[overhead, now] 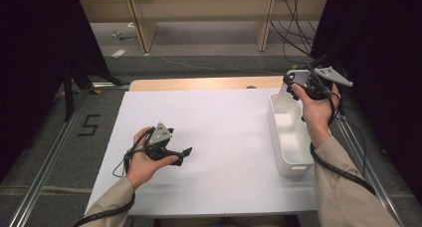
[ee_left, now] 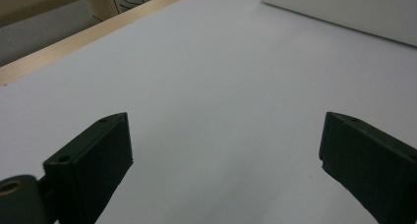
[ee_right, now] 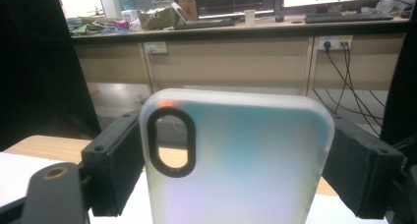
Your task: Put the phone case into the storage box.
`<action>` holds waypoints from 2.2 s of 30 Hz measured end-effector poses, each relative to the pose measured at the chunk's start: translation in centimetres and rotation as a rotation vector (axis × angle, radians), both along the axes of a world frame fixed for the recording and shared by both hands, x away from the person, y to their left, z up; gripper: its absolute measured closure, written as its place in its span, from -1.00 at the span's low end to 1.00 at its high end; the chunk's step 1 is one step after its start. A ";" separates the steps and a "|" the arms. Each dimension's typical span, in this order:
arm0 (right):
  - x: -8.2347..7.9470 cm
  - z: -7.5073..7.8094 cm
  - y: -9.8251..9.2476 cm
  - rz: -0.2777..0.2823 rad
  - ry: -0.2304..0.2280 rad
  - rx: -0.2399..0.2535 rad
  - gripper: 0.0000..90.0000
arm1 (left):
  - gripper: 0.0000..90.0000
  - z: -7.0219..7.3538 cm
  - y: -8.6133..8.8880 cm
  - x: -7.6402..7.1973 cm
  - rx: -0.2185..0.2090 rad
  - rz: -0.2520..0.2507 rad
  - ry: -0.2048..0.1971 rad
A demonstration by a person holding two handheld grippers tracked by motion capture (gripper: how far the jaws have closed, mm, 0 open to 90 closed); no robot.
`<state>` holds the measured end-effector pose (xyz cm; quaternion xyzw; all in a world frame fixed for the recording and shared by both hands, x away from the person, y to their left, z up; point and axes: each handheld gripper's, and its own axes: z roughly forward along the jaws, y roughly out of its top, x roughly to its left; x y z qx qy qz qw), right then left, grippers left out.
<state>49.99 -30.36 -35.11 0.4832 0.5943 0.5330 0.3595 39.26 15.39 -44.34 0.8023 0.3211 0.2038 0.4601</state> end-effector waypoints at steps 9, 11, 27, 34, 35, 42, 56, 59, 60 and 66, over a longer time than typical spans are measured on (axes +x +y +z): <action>0.3 -0.1 0.0 -0.005 -0.001 -0.009 -0.60 | -0.89 0.0 0.0 0.0 -0.001 0.000 -0.002; 0.4 -0.1 0.0 -0.006 0.000 -0.009 -0.60 | -0.89 0.0 0.0 0.0 -0.001 0.000 -0.002; 1.1 -0.3 0.1 -0.011 0.005 -0.020 -0.60 | -0.89 0.0 0.0 0.0 -0.001 -0.001 -0.002; 1.3 -0.5 0.1 -0.015 0.010 -0.025 -0.60 | -0.89 0.0 0.0 0.0 -0.002 -0.001 -0.002; 1.3 -0.5 0.1 -0.015 0.011 -0.025 -0.60 | -0.89 0.0 0.0 0.0 -0.001 -0.001 -0.002; 1.6 -0.7 0.2 -0.017 0.015 -0.032 -0.60 | -0.89 0.0 0.0 0.0 -0.001 -0.001 -0.001; 2.1 -1.0 0.4 -0.018 0.020 -0.042 -0.60 | -0.89 0.0 0.0 0.0 -0.003 0.000 -0.003; 2.2 -1.1 0.4 -0.020 0.023 -0.045 -0.60 | -0.89 0.0 0.0 0.0 -0.003 0.000 -0.004; 2.2 -1.1 0.4 -0.021 0.026 -0.045 -0.60 | -0.89 0.0 0.0 0.0 -0.001 0.000 -0.004; 2.4 -1.3 0.2 -0.026 0.028 -0.045 -0.60 | -0.89 0.0 0.0 0.0 -0.003 0.000 -0.003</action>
